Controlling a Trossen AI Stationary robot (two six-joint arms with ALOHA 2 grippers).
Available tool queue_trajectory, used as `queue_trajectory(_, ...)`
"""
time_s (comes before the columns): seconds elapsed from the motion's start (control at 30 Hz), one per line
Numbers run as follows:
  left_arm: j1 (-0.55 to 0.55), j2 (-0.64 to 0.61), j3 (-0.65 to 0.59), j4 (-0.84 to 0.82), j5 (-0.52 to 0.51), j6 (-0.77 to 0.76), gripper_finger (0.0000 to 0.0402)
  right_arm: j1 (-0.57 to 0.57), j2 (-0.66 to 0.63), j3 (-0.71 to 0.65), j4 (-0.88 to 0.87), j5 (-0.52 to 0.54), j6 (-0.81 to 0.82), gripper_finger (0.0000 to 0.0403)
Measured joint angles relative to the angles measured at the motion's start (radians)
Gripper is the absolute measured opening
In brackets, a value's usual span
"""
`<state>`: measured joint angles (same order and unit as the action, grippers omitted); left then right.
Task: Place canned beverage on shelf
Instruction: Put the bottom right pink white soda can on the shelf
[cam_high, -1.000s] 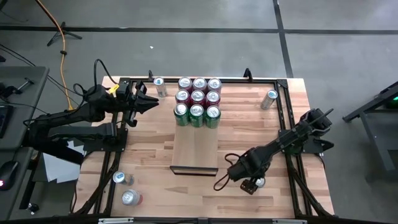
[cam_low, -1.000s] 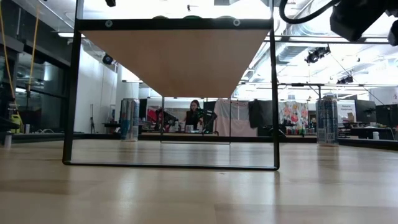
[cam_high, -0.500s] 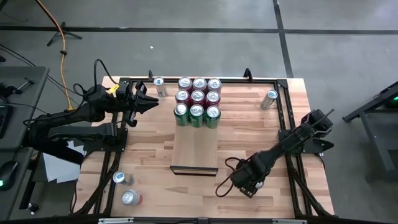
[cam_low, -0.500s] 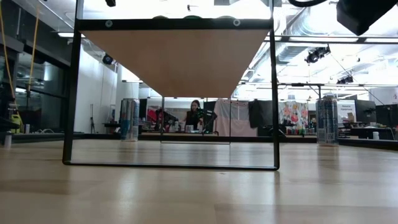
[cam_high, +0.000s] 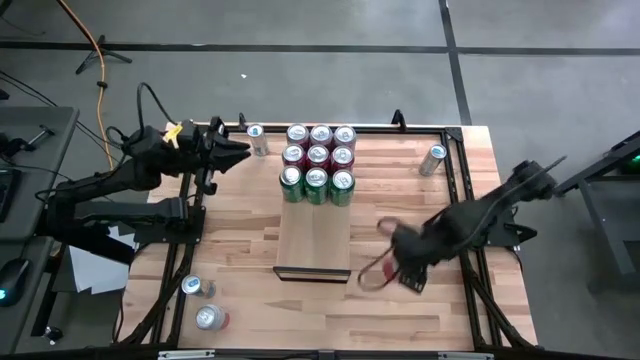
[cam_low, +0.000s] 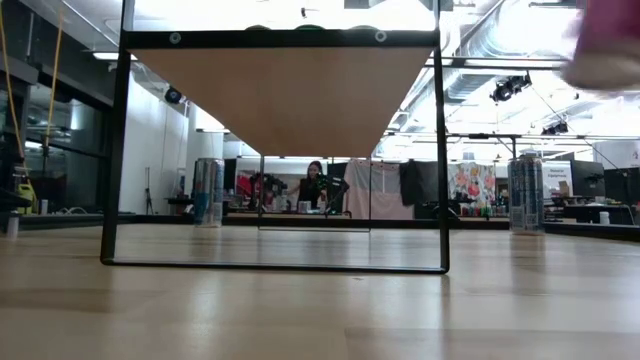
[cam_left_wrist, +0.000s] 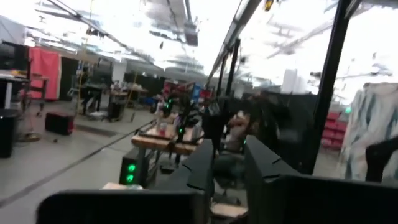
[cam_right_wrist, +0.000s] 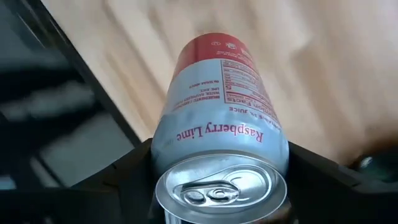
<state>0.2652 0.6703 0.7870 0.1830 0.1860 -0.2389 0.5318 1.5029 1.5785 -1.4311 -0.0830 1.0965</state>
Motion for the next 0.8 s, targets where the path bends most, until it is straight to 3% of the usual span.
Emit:
queue_trajectory(0.17,-0.049,0.084,0.142,-0.123,0.020,0.013,0.0103,-0.059,-0.090,0.123,-0.010,0.220,-0.017,0.0277)
queue_trajectory(0.3,-0.143,0.170,0.248,-0.171,0.084,-0.013,0.0183,-0.098,-0.102,0.203,0.014,0.300,-0.113,0.0277)
queue_trajectory(0.53,-0.371,0.341,0.411,-0.162,0.120,0.035,0.0288,-0.142,-0.100,0.252,0.224,0.290,-0.336,0.0277)
queue_trajectory(0.67,-0.414,0.442,0.489,-0.192,0.056,0.129,0.0302,-0.167,-0.089,0.254,0.361,0.217,-0.426,0.0277)
queue_trajectory(0.8,-0.408,0.534,0.581,-0.334,-0.050,0.212,0.0302,-0.177,-0.064,0.254,0.427,0.182,-0.514,0.0277)
